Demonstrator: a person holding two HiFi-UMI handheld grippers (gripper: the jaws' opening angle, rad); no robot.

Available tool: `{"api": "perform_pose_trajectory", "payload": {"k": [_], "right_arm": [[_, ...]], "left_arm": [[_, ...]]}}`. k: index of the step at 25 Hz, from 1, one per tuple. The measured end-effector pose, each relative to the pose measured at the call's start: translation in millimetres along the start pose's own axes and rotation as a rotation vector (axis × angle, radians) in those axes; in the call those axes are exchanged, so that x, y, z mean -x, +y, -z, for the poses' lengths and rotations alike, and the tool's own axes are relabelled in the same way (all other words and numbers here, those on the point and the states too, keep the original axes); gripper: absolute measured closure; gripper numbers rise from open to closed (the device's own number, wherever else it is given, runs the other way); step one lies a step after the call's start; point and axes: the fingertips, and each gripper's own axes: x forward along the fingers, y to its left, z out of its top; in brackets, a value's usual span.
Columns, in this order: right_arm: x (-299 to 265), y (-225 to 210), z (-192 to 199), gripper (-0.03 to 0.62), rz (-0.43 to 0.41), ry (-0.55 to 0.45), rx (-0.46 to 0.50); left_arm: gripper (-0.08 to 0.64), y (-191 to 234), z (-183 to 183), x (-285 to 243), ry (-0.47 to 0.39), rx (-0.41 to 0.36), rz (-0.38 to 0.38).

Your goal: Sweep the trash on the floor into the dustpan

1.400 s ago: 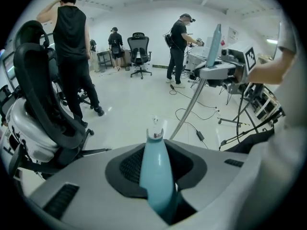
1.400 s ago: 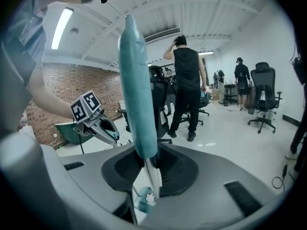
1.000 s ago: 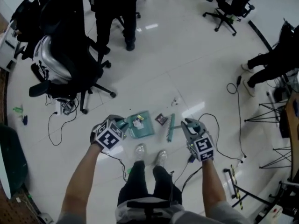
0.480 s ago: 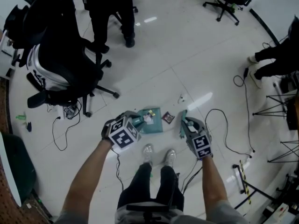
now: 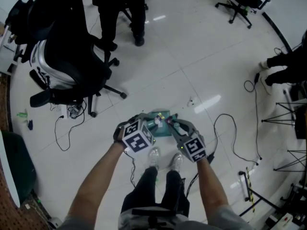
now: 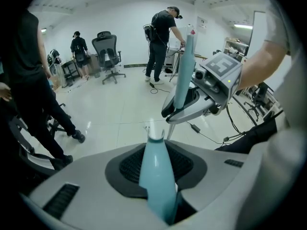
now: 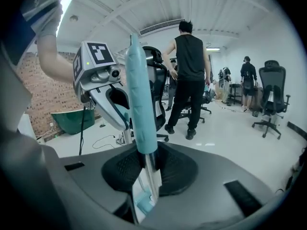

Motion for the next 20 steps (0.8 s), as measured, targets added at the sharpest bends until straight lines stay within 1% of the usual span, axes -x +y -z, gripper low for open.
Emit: {"api": "perform_pose_trajectory", "payload": {"k": [4,7,11,14,17,20], "right_arm": [[-4,12,-18,0.526,-0.043,-0.031,-0.033],[4,17,-30,0.528,-0.058,-0.056,-0.018],[30,9,-47,0.526,0.001,-0.054,0.036],[58,-13,-56,0.526,0.064,-0.051,0.053],[86,-44,-61,0.526,0.123,-0.062,0.054],[111,-82,-67,0.526,0.153,-0.104,0.066]], "left_arm": [[0.46,5,11,2,-0.01,0.037,0.006],[0.46,9,15,3,-0.015,0.055,0.0],[0.462,16,6,11,-0.04,0.079,-0.006],[0.462,22,-5,10,-0.054,0.112,-0.008],[0.462,28,-28,5,-0.064,0.113,-0.01],[0.462,33,-62,-3,-0.065,0.102,-0.014]]}}
